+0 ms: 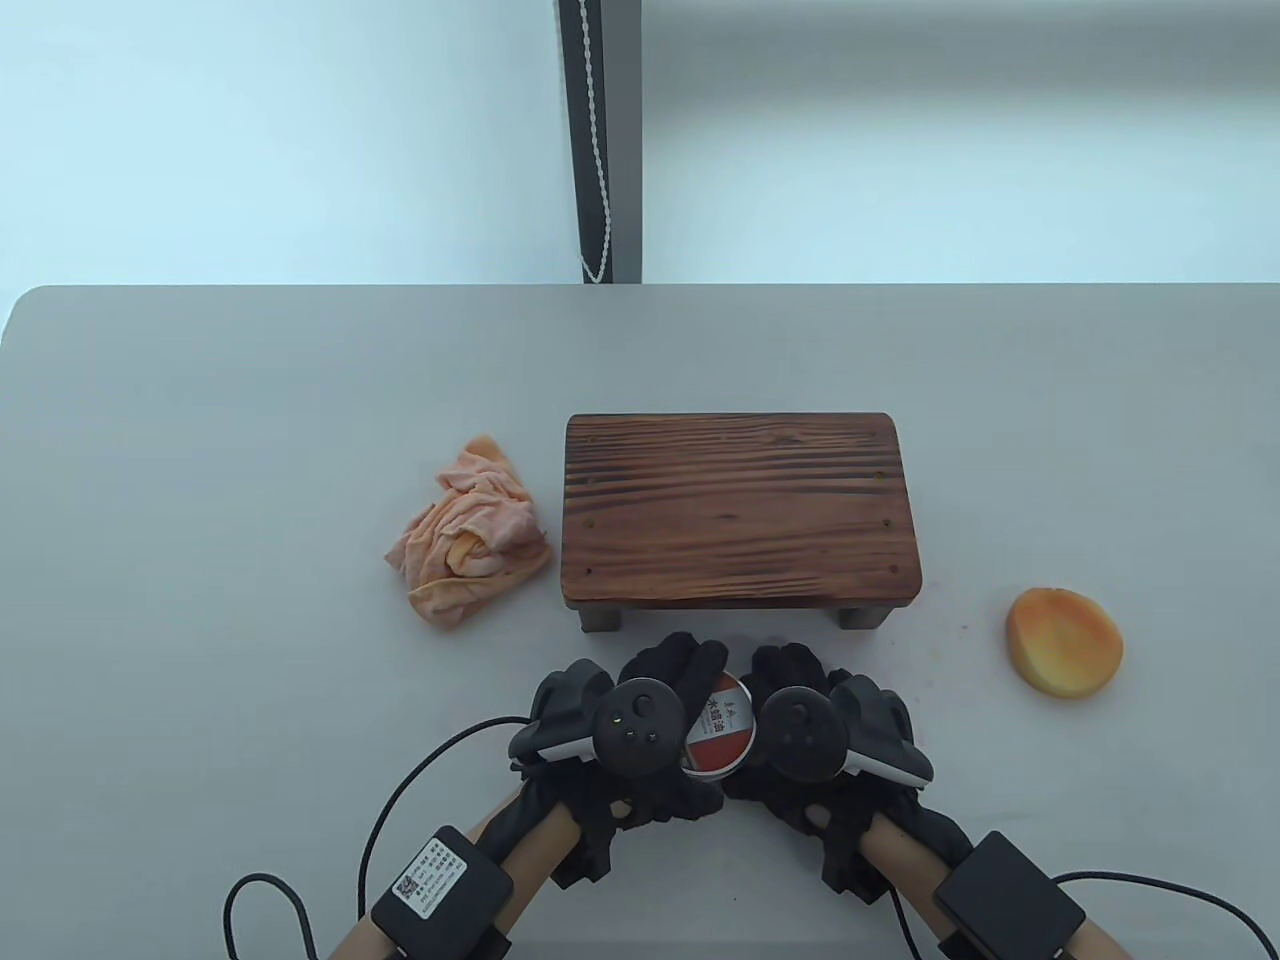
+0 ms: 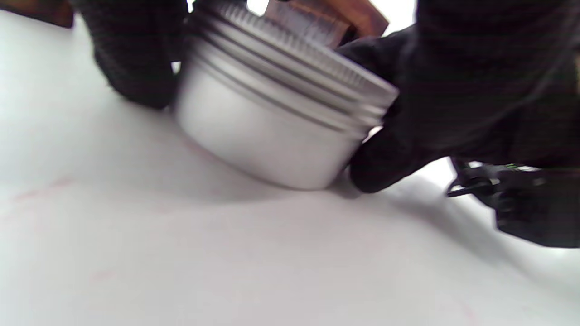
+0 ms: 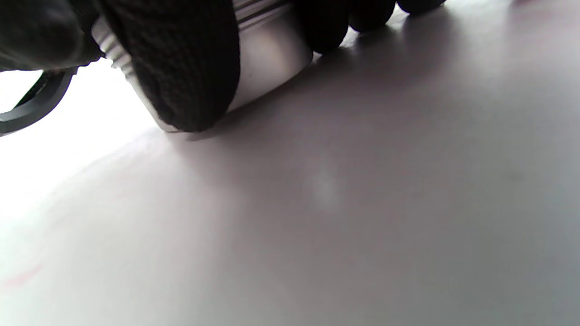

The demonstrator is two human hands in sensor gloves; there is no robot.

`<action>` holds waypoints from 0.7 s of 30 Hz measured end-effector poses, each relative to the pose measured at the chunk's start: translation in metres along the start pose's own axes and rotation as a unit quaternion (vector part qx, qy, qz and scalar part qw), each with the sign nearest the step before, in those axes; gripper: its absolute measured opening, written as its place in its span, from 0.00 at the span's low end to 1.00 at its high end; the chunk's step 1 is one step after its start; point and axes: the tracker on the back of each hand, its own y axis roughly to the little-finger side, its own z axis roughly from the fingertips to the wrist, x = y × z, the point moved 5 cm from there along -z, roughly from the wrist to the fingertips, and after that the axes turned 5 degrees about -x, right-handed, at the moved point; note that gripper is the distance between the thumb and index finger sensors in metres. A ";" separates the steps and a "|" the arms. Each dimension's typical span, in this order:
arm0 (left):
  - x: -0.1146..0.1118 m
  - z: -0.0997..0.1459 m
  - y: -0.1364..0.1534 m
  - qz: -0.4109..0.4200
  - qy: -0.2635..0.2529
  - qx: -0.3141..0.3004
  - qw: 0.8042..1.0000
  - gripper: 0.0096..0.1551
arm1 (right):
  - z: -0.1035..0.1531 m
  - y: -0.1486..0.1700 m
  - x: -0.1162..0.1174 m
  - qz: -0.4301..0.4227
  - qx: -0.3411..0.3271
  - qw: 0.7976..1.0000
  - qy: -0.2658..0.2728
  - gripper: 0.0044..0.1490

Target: Dip and apply wood wax on stool

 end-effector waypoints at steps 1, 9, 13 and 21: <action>0.000 0.000 0.000 -0.014 -0.013 0.005 1.000 0.71 | 0.000 0.000 0.000 0.000 0.000 1.000 0.000 0.51; 0.002 -0.001 -0.007 -0.037 -0.035 0.029 0.998 0.65 | 0.000 0.000 0.000 0.001 0.000 1.000 0.000 0.51; 0.001 -0.001 -0.009 -0.026 0.007 -0.029 0.999 0.57 | 0.000 0.001 0.000 -0.001 0.000 1.000 -0.001 0.51; -0.003 -0.001 -0.009 -0.043 0.002 -0.039 0.998 0.59 | 0.000 0.002 -0.001 -0.004 -0.003 1.000 -0.003 0.51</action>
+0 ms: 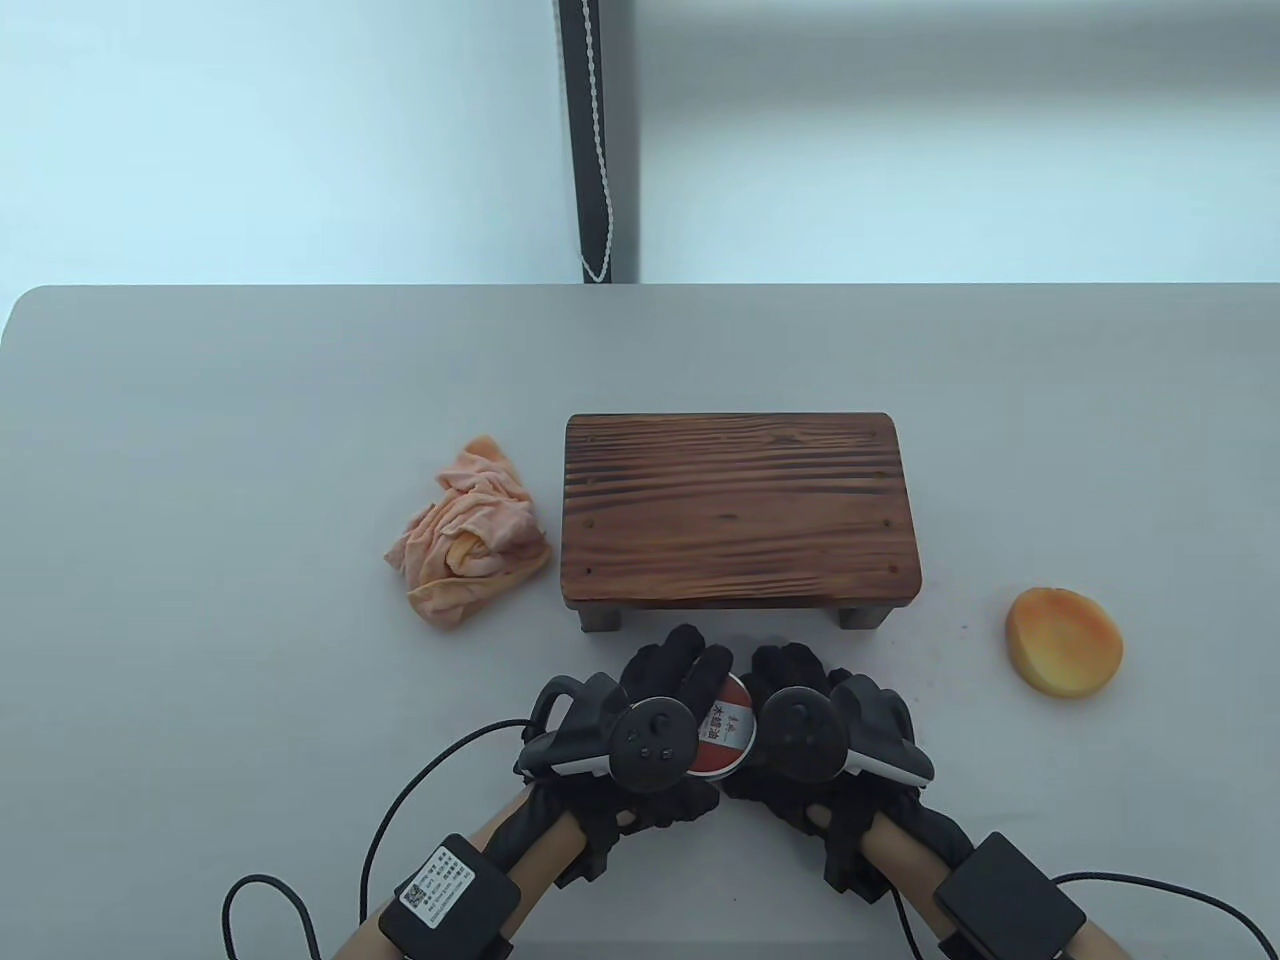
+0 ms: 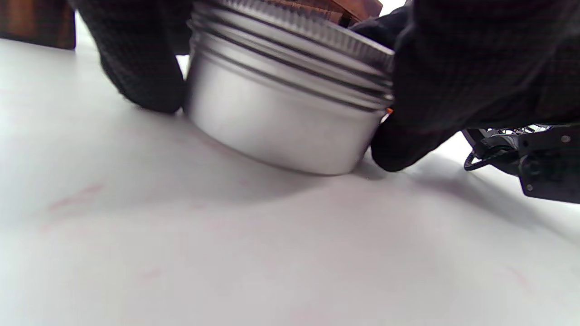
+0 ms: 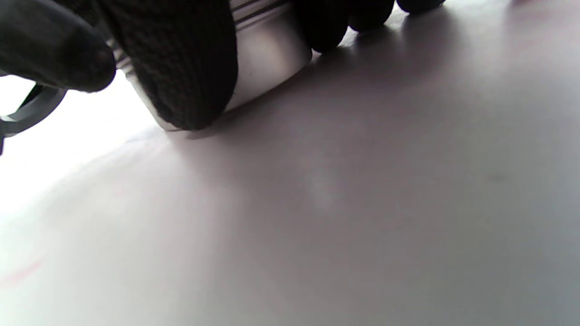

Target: Dip and apply wood wax on stool

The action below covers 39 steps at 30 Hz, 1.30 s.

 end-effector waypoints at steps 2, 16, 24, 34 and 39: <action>-0.001 0.001 -0.003 0.011 0.017 -0.001 1.000 0.52 | 0.001 0.001 -0.003 -0.020 0.000 1.000 0.004 0.50; 0.101 0.068 -0.001 -0.114 -0.154 0.042 0.981 0.62 | 0.064 -0.018 -0.107 0.058 -0.081 0.984 0.148 0.57; 0.089 0.086 0.024 -0.170 -0.152 0.103 0.968 0.62 | 0.083 0.002 -0.094 0.115 -0.078 0.978 0.158 0.66; 0.065 0.085 0.032 -0.189 -0.096 0.121 0.970 0.64 | 0.085 0.025 -0.073 0.165 -0.052 0.971 0.167 0.67; 0.061 0.084 0.035 -0.194 -0.081 0.126 0.970 0.64 | 0.084 0.029 -0.069 0.167 -0.041 0.972 0.157 0.66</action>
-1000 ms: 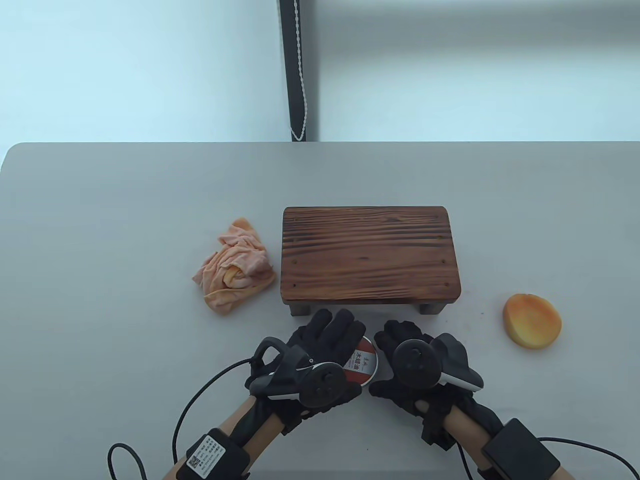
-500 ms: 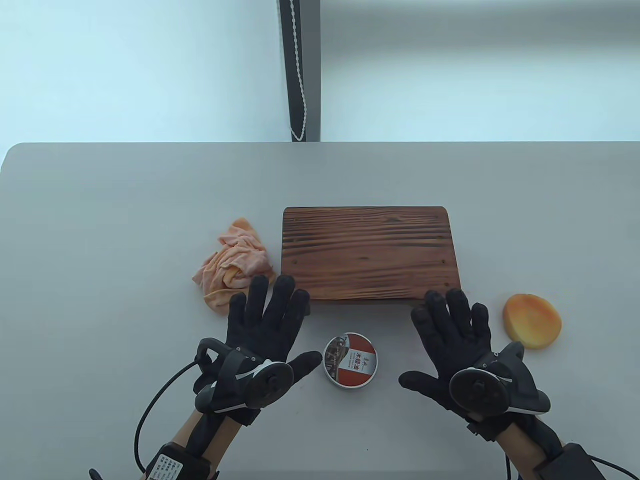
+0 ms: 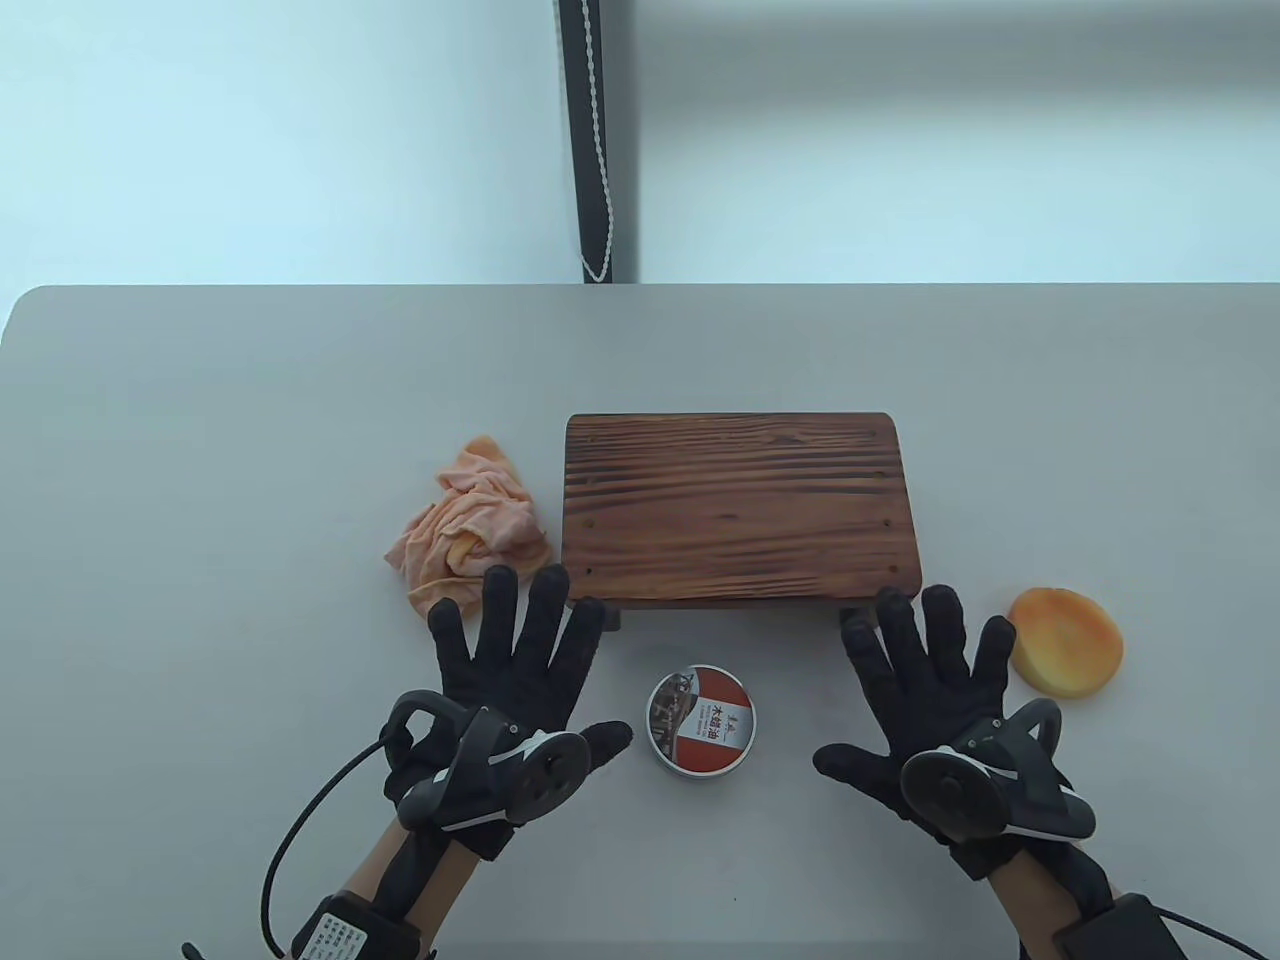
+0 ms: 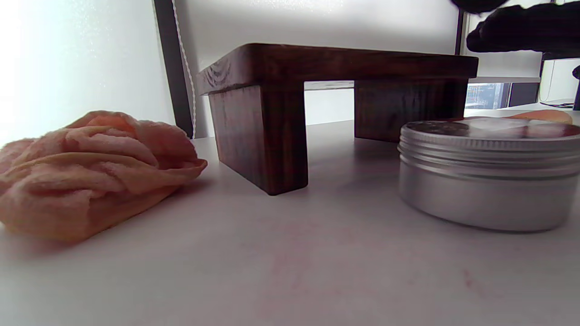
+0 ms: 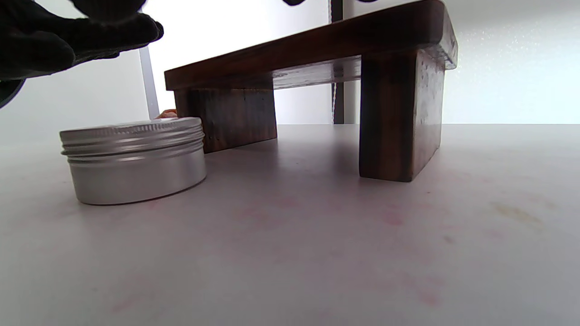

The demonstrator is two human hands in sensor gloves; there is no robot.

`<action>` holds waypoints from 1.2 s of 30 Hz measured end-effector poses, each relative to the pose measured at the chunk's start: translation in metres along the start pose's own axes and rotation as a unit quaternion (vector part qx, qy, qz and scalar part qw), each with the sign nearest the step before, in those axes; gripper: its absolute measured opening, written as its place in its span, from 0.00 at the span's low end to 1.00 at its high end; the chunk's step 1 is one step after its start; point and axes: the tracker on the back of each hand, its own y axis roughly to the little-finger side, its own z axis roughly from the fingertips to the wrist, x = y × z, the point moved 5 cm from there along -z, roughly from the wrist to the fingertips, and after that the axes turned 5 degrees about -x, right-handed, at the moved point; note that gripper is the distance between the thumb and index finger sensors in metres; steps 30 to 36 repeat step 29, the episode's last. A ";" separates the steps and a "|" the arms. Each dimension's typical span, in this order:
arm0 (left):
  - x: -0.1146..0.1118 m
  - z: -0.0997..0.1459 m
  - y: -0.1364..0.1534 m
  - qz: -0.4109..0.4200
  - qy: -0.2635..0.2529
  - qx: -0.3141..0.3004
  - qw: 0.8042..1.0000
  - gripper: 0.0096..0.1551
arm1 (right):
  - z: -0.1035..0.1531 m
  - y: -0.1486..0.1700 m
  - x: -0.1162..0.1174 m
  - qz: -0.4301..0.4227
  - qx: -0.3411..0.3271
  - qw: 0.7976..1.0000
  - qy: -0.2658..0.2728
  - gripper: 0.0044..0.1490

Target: Dip and apply wood wax on stool

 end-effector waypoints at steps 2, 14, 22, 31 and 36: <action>-0.002 -0.001 0.000 -0.003 0.006 0.002 1.000 0.64 | 0.000 0.000 0.000 0.002 0.002 1.000 0.000 0.66; -0.014 -0.003 0.001 0.006 0.057 0.015 0.998 0.66 | -0.001 -0.001 0.004 0.018 0.006 1.000 -0.017 0.64; -0.024 -0.004 0.004 0.003 0.102 0.023 0.995 0.66 | -0.002 -0.004 0.006 0.024 0.004 0.999 -0.033 0.64; -0.027 -0.005 0.003 0.005 0.117 0.023 0.993 0.67 | -0.002 -0.005 0.007 0.029 0.008 0.999 -0.041 0.63; -0.027 -0.005 0.003 0.005 0.117 0.023 0.993 0.67 | -0.002 -0.005 0.007 0.029 0.008 0.999 -0.041 0.63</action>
